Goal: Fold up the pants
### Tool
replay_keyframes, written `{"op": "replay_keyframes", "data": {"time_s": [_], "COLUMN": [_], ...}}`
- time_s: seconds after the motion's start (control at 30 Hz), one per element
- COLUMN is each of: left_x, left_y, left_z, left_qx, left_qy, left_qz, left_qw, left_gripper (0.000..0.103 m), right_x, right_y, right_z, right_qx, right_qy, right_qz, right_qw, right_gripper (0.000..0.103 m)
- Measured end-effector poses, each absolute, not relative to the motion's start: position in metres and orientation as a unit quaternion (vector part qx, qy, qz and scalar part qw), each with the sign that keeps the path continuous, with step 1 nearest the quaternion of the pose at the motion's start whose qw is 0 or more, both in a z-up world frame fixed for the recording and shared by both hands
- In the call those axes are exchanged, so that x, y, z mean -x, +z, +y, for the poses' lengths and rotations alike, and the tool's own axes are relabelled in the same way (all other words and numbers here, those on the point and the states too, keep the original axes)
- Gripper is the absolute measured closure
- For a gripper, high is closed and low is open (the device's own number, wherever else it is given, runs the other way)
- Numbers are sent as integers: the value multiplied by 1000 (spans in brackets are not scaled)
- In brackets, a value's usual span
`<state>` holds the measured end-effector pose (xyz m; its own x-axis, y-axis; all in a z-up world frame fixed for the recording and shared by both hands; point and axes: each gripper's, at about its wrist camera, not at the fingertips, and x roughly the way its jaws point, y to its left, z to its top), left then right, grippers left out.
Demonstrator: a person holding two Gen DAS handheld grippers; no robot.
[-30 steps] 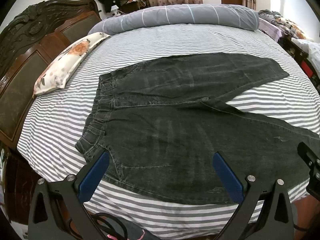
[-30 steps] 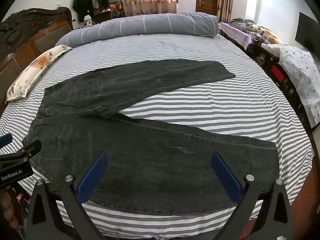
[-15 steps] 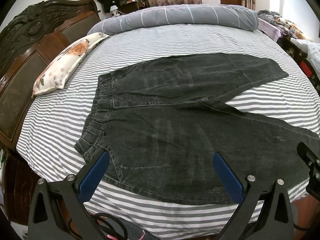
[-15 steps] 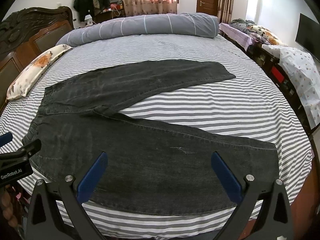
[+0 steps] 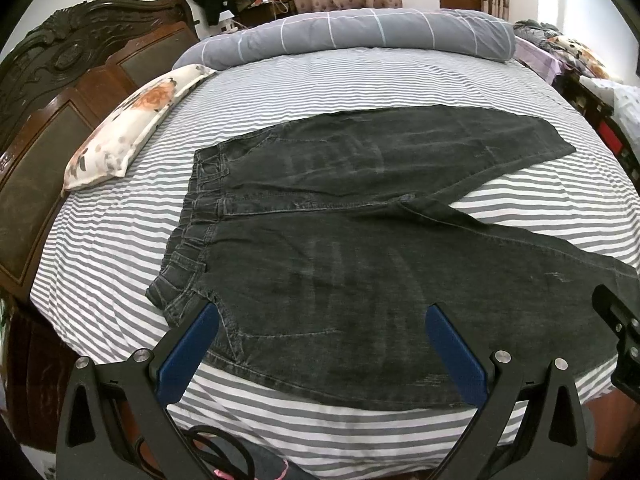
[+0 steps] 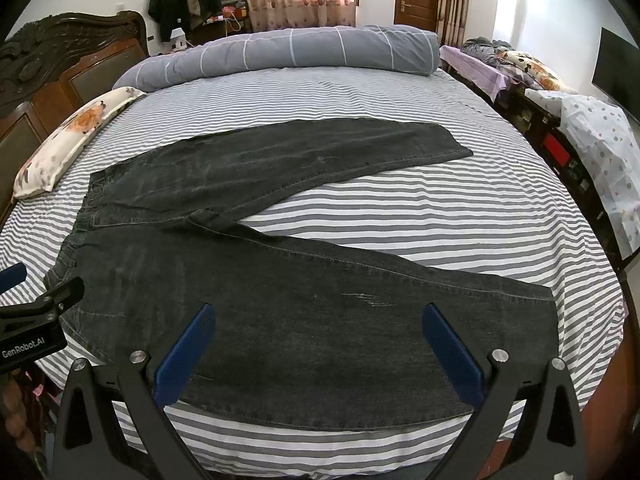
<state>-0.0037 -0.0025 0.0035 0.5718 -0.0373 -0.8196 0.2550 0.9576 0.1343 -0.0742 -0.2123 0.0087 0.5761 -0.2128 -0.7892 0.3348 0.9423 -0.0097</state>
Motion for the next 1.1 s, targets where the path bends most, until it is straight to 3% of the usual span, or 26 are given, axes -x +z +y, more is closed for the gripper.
{"op": "replay_keyframes", "data": {"time_s": [1.1], "left_x": [-13], "left_y": [-11], "left_z": [2], "left_qx": [-109], "left_qy": [-101], "left_qz": [459], "left_qw": [876], "left_gripper": [0], "right_x": [68], "right_y": [-1], "right_z": [-212], "right_qx": [-85], "right_qy": [-140], "right_qz": [435], "right_qw": [885], "right_gripper": [0]}}
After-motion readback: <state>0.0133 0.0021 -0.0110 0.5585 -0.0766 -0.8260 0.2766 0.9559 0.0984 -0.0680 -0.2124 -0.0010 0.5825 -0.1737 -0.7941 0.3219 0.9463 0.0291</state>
